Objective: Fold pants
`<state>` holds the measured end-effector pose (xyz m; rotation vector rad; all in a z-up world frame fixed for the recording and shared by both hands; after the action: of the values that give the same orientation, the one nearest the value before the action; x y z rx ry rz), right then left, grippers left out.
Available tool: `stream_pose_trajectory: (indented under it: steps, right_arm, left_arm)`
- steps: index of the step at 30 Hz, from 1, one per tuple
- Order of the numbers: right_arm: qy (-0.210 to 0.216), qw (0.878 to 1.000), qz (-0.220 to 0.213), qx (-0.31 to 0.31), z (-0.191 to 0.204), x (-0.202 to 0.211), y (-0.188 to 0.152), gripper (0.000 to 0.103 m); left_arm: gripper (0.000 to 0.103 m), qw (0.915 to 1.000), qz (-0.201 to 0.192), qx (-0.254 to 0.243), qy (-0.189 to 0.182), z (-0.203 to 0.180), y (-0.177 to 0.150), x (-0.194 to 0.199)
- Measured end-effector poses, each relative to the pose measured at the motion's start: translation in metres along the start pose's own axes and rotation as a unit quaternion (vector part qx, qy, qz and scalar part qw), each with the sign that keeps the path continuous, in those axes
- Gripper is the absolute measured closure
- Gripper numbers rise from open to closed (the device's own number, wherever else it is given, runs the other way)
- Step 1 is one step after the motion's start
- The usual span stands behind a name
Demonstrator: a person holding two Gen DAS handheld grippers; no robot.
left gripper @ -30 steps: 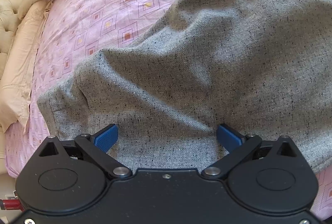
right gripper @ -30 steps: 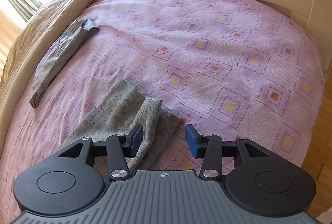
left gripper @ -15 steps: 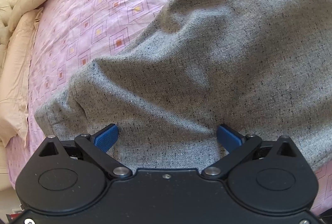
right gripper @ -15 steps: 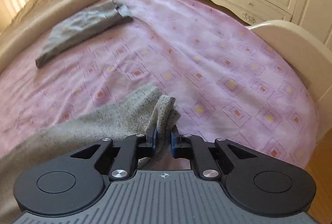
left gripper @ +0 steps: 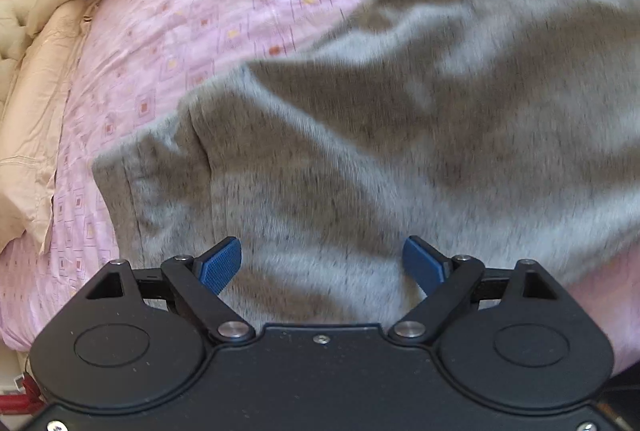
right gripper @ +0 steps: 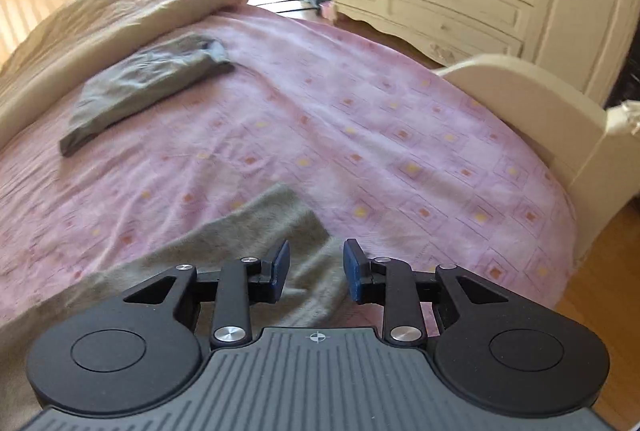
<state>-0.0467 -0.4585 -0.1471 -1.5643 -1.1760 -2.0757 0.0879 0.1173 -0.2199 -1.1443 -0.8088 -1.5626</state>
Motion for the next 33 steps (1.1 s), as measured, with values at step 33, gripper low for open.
stream_pose_trajectory:
  steps: [33]
  right_arm:
    - [0.223, 0.84, 0.059, 0.492, 0.441, 0.013, -0.109, 0.074]
  left_arm:
    - [0.01, 0.9882, 0.011, 0.09, -0.124, 0.108, 0.087, -0.038]
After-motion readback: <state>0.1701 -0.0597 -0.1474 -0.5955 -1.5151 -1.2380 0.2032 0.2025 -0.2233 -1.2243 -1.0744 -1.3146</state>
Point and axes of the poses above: each gripper's, at about its wrist camera, not at the fingertips, and x roughly against the way its jaws point, z to its left, y to its top, the point moved 2 cm from there along -x, roughly the way its jaws point, and after that the axes turned 14 degrees about z, right-handed, at the moved point
